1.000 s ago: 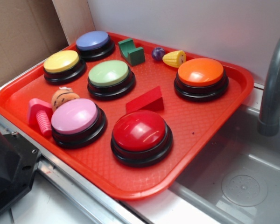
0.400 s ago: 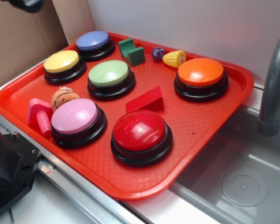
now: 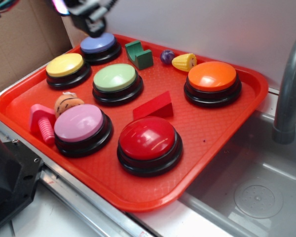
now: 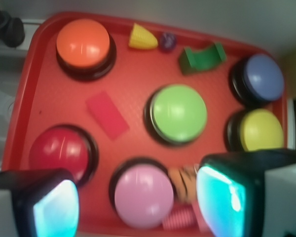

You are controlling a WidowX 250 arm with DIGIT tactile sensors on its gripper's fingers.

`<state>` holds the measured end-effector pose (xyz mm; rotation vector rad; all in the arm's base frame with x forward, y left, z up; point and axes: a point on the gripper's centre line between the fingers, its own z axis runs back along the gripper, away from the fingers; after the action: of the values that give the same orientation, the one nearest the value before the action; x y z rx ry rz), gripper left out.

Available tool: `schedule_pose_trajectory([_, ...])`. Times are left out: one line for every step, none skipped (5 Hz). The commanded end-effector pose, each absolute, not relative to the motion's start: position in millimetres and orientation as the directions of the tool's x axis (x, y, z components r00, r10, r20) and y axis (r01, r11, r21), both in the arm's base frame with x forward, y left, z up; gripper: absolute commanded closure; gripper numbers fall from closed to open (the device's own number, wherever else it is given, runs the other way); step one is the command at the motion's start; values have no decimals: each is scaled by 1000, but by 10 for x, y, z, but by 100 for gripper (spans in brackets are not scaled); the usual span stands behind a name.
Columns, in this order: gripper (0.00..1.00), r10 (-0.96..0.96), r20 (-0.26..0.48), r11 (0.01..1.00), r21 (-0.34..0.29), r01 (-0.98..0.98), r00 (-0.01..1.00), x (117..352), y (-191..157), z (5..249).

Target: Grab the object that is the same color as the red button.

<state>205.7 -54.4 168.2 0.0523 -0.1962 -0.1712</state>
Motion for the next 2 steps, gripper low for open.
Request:
schedule_pose_trajectory([0,-298,243,954,90,285,923,2511,-795,1303])
schedule_pose_trajectory([0,-356,293,933,66,353,887,2660,-913,1061])
